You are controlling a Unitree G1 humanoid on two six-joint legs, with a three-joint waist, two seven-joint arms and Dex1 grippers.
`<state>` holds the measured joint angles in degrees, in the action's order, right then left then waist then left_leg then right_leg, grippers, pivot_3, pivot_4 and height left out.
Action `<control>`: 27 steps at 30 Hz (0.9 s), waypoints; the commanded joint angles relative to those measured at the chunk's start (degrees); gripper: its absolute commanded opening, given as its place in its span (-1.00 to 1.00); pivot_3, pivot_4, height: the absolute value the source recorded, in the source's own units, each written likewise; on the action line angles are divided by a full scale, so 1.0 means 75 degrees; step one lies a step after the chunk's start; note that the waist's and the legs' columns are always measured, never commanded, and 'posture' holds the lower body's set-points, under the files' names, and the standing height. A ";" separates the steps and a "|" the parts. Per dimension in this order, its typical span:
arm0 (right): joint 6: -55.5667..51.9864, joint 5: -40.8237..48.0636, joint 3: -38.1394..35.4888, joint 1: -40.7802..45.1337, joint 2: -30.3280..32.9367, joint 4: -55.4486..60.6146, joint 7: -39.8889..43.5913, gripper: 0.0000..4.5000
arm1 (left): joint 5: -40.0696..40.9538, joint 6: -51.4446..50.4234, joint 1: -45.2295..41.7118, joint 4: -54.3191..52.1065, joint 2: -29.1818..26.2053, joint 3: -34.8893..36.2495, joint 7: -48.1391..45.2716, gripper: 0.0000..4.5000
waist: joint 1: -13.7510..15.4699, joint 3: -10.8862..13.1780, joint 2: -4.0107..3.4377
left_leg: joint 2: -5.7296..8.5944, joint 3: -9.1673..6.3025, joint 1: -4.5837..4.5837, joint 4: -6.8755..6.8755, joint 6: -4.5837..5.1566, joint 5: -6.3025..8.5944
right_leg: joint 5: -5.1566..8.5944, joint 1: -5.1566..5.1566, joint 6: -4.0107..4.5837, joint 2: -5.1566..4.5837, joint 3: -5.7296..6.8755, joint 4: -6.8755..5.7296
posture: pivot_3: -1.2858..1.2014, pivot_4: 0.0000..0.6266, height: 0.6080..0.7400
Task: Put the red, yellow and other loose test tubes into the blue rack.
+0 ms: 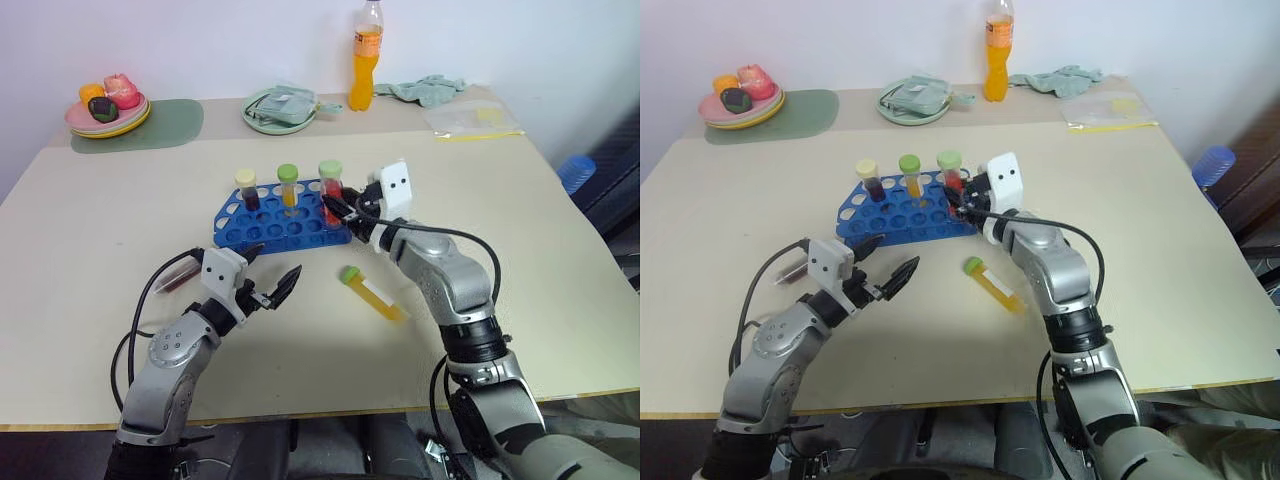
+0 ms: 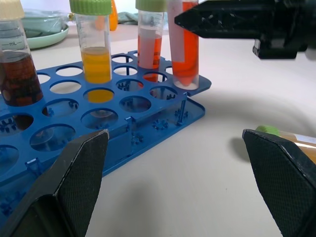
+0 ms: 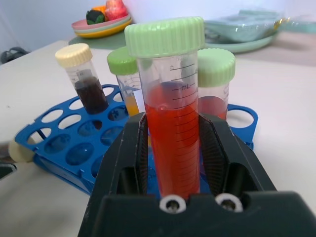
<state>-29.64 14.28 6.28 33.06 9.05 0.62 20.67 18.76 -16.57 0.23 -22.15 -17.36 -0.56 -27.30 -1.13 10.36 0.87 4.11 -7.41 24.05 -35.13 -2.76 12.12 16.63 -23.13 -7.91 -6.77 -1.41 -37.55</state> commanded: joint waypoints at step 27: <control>-0.7930 0.2809 -0.0466 0.1418 0.3287 0.2839 0.2256 0.77 | 0.0439 -0.0210 -0.0054 -0.0056 -0.0927 0.0392 -0.0841 1.00 | -0.0009 -0.0001 -0.0019 | -0.0008 -0.0010 0.0000 0.0003 0.0006 0.0004 | 0.0002 0.0002 0.0004 0.0002 0.0002 0.0009 | 0.03 -0.52 1.00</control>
<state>-83.04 31.84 2.74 42.12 34.31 20.04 36.43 20.89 -18.44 -0.21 -21.97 -23.50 1.61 -31.76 -1.20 10.36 0.72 4.05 -7.50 24.05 -35.09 -2.70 12.16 16.64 -23.10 -7.88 -6.75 -1.38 -37.47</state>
